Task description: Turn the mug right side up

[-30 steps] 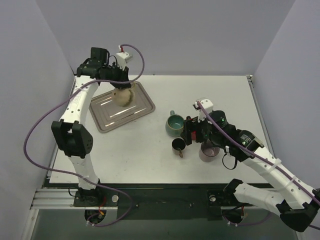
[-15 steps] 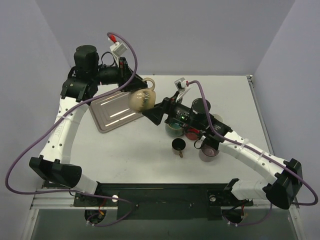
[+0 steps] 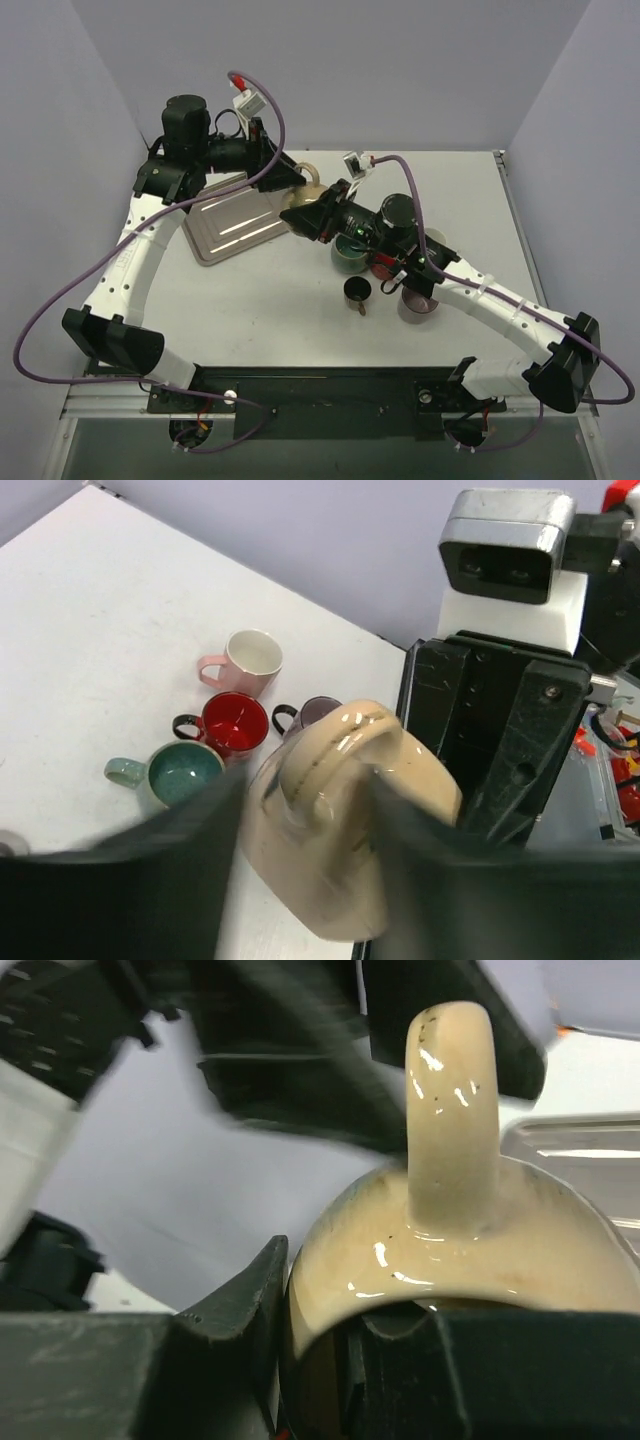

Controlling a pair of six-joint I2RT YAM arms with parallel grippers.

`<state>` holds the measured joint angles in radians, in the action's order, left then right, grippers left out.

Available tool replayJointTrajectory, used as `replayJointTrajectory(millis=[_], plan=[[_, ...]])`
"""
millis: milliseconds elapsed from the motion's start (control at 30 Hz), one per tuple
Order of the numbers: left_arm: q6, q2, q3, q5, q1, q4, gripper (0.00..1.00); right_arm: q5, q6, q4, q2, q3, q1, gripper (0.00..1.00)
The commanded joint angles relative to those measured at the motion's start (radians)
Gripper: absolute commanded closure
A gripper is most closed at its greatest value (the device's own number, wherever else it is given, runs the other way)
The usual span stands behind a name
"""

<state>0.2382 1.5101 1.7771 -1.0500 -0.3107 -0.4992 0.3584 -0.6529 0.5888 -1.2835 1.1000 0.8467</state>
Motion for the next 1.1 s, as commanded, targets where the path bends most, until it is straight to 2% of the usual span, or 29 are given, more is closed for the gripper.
replayJointTrajectory(millis=[0, 33, 67, 133, 300, 367, 433, 733, 933, 1067], plan=[[-0.139, -0.005, 0.028, 0.121, 0.033, -0.102, 0.15, -0.178, 0.256, -0.331, 0.056, 0.104, 0.015, 1.0], [-0.176, -0.008, 0.03, 0.174, 0.047, -0.17, 0.14, -0.214, 0.291, -0.413, 0.046, 0.124, 0.026, 1.0], [-0.263, -0.014, 0.016, 0.306, 0.073, -0.209, 0.13, -0.27, 0.35, -0.525, 0.033, 0.15, 0.047, 1.0], [-0.319, -0.043, -0.049, 0.494, 0.131, -0.188, 0.13, -0.308, 0.396, -0.677, -0.016, 0.184, 0.075, 1.0], [-0.349, -0.145, -0.333, 0.706, 0.343, 0.011, 0.12, -0.437, 0.464, -0.909, -0.239, 0.276, 0.179, 1.0], [-0.378, -0.169, -0.425, 0.824, 0.384, 0.079, 0.11, -0.467, 0.463, -0.984, -0.325, 0.325, 0.213, 1.0], [-0.387, -0.182, -0.497, 0.867, 0.401, 0.119, 0.1, -0.507, 0.446, -1.035, -0.402, 0.36, 0.222, 1.0], [-0.353, -0.18, -0.682, 0.812, 0.458, 0.188, 0.07, -0.461, 0.394, -1.06, -0.589, 0.363, 0.224, 1.0], [-0.343, -0.202, -0.783, 0.798, 0.46, 0.261, 0.07, -0.428, 0.361, -1.067, -0.657, 0.345, 0.215, 1.0], [-0.341, -0.194, -0.798, 0.785, 0.46, 0.261, 0.06, -0.368, 0.34, -1.023, -0.651, 0.304, 0.193, 1.0]])
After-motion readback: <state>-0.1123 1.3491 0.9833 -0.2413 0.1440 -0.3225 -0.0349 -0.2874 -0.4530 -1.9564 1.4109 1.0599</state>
